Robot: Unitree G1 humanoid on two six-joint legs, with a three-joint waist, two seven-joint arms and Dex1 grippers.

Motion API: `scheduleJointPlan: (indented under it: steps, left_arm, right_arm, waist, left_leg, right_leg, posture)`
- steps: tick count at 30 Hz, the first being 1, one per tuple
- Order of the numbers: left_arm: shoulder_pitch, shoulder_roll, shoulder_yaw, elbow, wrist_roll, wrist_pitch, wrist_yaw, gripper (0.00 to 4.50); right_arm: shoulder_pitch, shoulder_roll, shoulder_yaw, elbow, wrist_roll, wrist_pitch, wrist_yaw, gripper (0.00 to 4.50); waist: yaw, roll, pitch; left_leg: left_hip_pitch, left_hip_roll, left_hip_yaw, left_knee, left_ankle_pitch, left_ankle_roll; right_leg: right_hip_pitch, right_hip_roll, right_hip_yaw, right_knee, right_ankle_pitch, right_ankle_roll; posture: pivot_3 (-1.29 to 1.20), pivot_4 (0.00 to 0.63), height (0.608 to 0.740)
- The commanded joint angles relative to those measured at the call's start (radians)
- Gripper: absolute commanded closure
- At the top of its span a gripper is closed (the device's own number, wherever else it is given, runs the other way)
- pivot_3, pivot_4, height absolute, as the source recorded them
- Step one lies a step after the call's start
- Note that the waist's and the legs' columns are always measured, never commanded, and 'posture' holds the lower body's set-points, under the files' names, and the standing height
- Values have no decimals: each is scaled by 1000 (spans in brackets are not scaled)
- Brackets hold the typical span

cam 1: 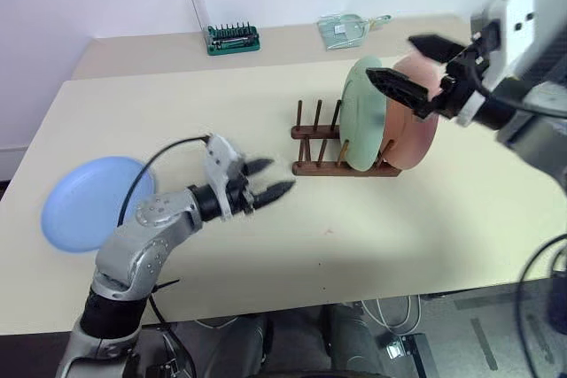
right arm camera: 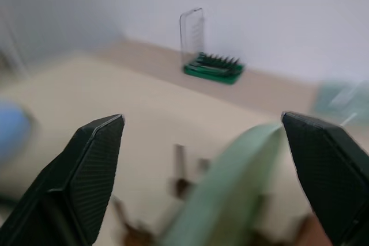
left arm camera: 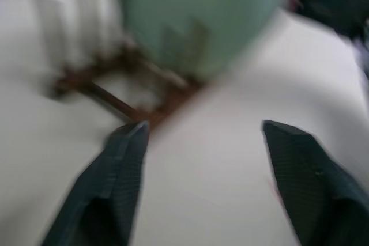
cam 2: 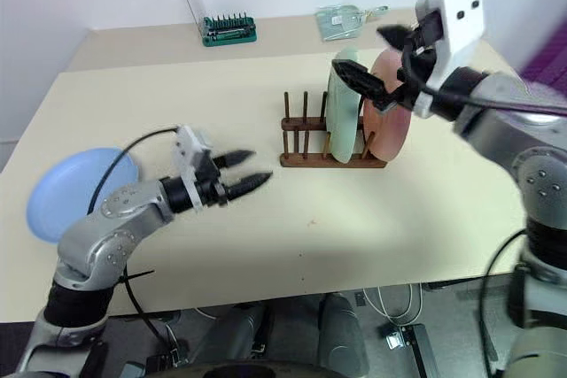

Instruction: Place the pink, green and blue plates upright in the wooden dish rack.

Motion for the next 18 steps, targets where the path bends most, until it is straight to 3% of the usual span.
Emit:
scheduleJointPlan:
  steps: [1, 3, 7, 11, 14, 18]
  left_arm:
    - [-99, -70, 176, 63, 69, -16, 297, 50]
    - [-179, -99, 265, 110, 204, 9, 567, 50]
    - [-216, -104, 401, 77, 416, 130, 906, 50]
    - [-150, -147, 528, -90, 524, 298, 1046, 50]
    - [-71, -268, 611, -249, 580, 390, 1113, 50]
    - [-23, -359, 657, -335, 631, 425, 1130, 50]
  right_arm:
    - [-93, 37, 70, -7, -124, -114, 89, 0]
    - [-133, 93, 149, -17, -166, -140, 141, 0]
    - [-125, 177, 289, -24, -274, -192, 223, 0]
    - [-101, 266, 350, 8, -335, -234, 271, 0]
    - [-76, 310, 372, 38, -372, -264, 311, 0]
    - [-53, 338, 382, 62, -419, -292, 350, 0]
  waist:
    - [-2, 0, 0]
    - [-2, -1, 1]
    - [-1, -4, 0]
    - [9, -5, 0]
    - [20, -7, -1]
    - [40, -9, -2]
  left_leg:
    - [0, 0, 1, 0, 0, 0]
    - [0, 1, 1, 1, 1, -1]
    - [0, 2, 1, 1, 0, -2]
    - [-3, 2, 2, 1, -3, -1]
    - [-4, 1, 0, 3, -3, 0]
    - [-2, 1, -1, 4, -3, -2]
  right_leg:
    - [0, 0, 0, 0, 0, 0]
    - [0, 0, 1, 1, 0, 0]
    - [-1, 2, 1, 0, 1, -1]
    - [-3, 1, 0, 0, 1, -1]
    - [-3, 1, -2, -1, 1, -1]
    - [-1, 1, -3, 0, 1, -1]
  posture:
    - [0, 150, 740]
    - [0, 150, 740]
    - [0, 150, 740]
    - [0, 150, 740]
    - [0, 150, 740]
    - [0, 150, 740]
